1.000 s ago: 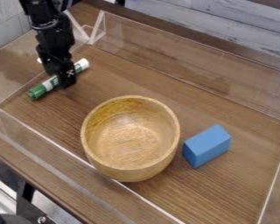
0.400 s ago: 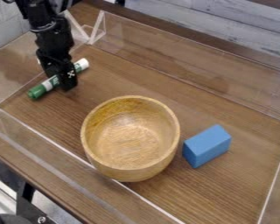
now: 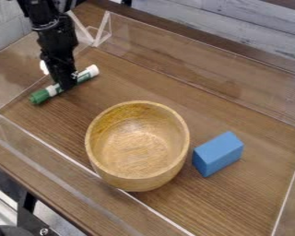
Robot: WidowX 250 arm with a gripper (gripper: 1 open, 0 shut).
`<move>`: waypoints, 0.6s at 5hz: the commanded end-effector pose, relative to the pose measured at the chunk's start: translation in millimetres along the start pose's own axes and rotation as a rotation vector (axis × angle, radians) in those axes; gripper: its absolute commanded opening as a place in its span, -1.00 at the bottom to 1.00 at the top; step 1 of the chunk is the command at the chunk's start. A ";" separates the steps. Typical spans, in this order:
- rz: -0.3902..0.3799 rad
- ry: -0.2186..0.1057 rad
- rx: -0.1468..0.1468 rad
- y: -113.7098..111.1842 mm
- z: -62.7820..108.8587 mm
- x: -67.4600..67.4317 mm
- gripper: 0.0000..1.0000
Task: Put the green marker in the brown bowl
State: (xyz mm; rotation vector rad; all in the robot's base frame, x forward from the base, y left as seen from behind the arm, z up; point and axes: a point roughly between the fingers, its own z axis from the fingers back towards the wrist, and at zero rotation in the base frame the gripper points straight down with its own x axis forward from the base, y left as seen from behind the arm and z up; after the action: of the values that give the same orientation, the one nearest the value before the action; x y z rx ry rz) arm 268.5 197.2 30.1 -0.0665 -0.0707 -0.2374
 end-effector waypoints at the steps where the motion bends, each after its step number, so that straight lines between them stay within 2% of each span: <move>1: 0.007 -0.037 0.039 6.8 20.6 10.9 -1.00; 3: 0.019 -0.051 0.035 2.4 32.6 19.4 -1.00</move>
State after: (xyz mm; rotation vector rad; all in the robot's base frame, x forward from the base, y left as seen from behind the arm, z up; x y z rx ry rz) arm 274.8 190.5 38.0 -0.0979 -0.0609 -0.2073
